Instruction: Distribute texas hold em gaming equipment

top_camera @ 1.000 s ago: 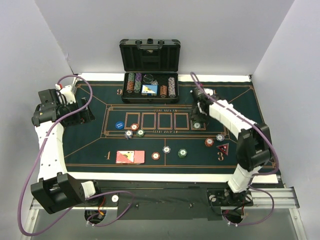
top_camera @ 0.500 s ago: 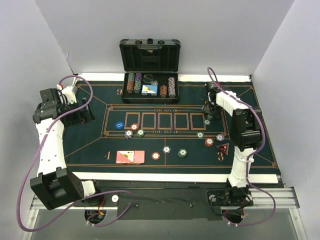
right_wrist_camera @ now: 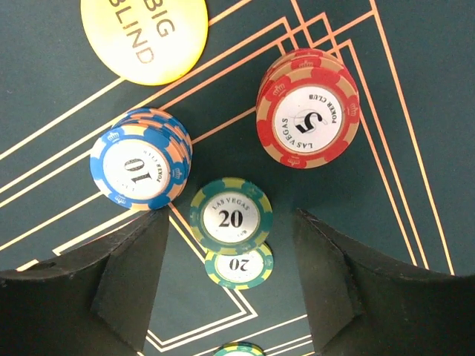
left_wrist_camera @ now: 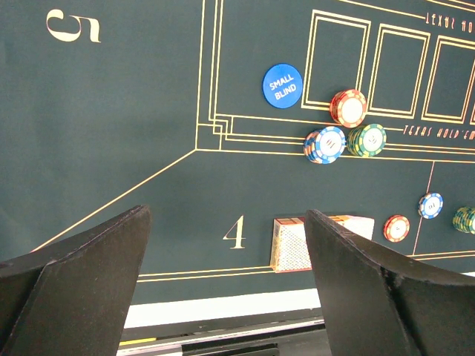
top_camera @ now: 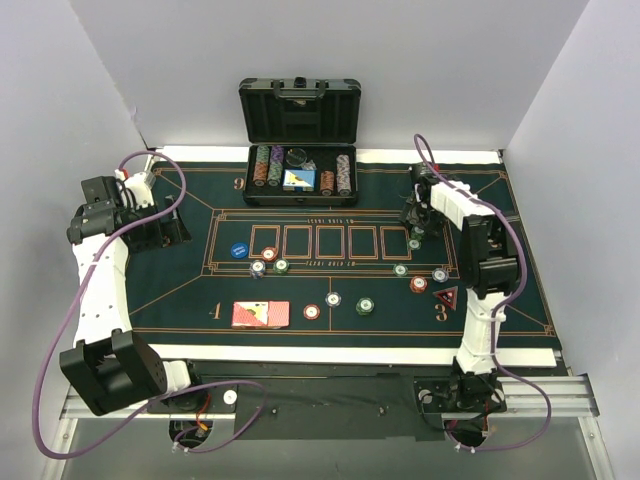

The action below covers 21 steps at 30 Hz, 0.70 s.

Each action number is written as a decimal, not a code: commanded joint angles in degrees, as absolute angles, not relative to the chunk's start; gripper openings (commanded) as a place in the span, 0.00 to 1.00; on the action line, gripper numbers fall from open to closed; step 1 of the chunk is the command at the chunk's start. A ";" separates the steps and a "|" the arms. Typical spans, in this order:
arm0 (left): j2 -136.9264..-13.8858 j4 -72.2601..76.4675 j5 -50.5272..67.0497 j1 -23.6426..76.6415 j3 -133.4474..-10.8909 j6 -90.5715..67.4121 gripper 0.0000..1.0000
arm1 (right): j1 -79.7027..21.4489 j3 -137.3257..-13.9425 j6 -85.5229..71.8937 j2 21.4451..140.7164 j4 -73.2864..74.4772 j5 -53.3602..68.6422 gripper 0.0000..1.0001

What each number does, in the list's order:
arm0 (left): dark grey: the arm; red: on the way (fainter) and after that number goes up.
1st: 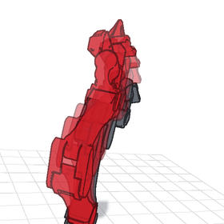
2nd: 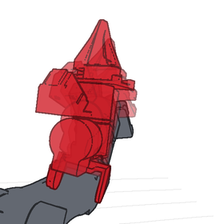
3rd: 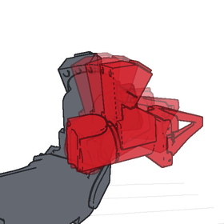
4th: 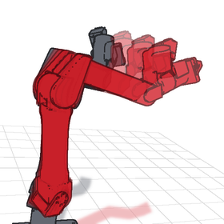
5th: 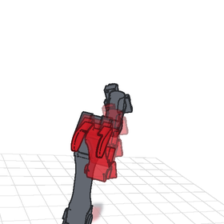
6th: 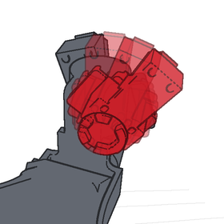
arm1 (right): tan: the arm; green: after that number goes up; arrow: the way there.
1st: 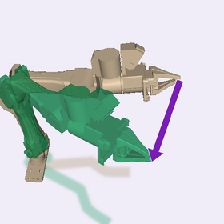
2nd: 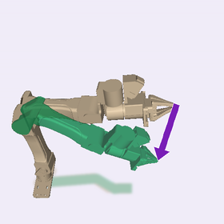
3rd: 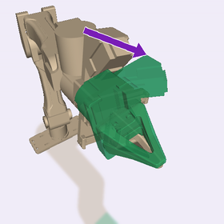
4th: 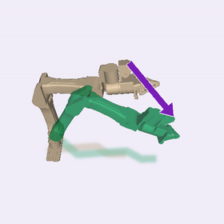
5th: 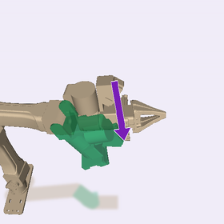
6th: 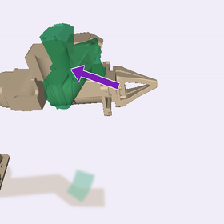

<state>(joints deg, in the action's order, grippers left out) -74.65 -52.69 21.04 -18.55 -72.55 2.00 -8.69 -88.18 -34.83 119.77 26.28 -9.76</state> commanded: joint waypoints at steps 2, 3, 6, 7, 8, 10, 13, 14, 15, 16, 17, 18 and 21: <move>-73.39 -50.89 21.80 -18.90 -74.44 2.20 0.96 | -10.89 -84.22 -35.42 110.93 27.16 -11.60 0.63; -73.21 -51.06 21.80 -18.98 -74.36 2.28 0.96 | -11.51 -83.07 -35.42 108.48 26.81 -12.12 0.63; -72.43 -51.59 21.62 -18.98 -74.27 2.64 0.96 | -15.01 -77.54 -35.16 103.81 26.28 -13.62 0.63; -72.33 -51.77 21.62 -18.90 -74.09 2.64 0.96 | -15.64 -76.48 -35.16 101.80 26.11 -14.41 0.63; -72.07 -51.77 21.53 -18.98 -74.09 2.81 0.96 | -17.47 -73.94 -35.07 100.91 25.67 -14.68 0.61; -71.63 -52.03 21.45 -18.98 -74.00 3.08 0.96 | -19.85 -70.08 -35.07 98.71 24.79 -13.98 0.58; -71.37 -52.29 21.09 -18.98 -73.92 3.34 0.96 | -22.67 -64.80 -36.12 97.12 23.91 -12.22 0.51; -71.37 -52.29 21.18 -18.98 -73.92 3.25 0.96 | -22.94 -63.73 -36.38 97.12 23.21 -11.61 0.50; -71.28 -52.29 21.18 -18.90 -73.92 3.25 0.96 | -23.64 -62.33 -36.65 97.12 22.94 -11.43 0.47; -71.28 -52.29 21.18 -18.98 -74.00 3.25 0.96 | -23.99 -61.44 -37.00 97.03 22.59 -11.77 0.46; -71.19 -52.29 21.18 -18.90 -74.00 3.25 0.96 | -24.34 -60.57 -37.26 97.21 22.33 -11.60 0.44; -71.28 -52.29 21.36 -18.90 -74.09 3.25 0.96 | -24.43 -60.21 -37.35 97.29 22.15 -11.43 0.43; -71.28 -52.29 21.18 -18.98 -74.09 3.16 0.96 | -24.96 -59.42 -37.62 97.56 22.41 -11.86 0.41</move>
<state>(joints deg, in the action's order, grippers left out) -72.77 -52.93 21.02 -18.55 -72.55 2.26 -24.47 -59.79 -36.21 97.67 22.22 -10.90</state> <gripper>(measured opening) 0.957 0.424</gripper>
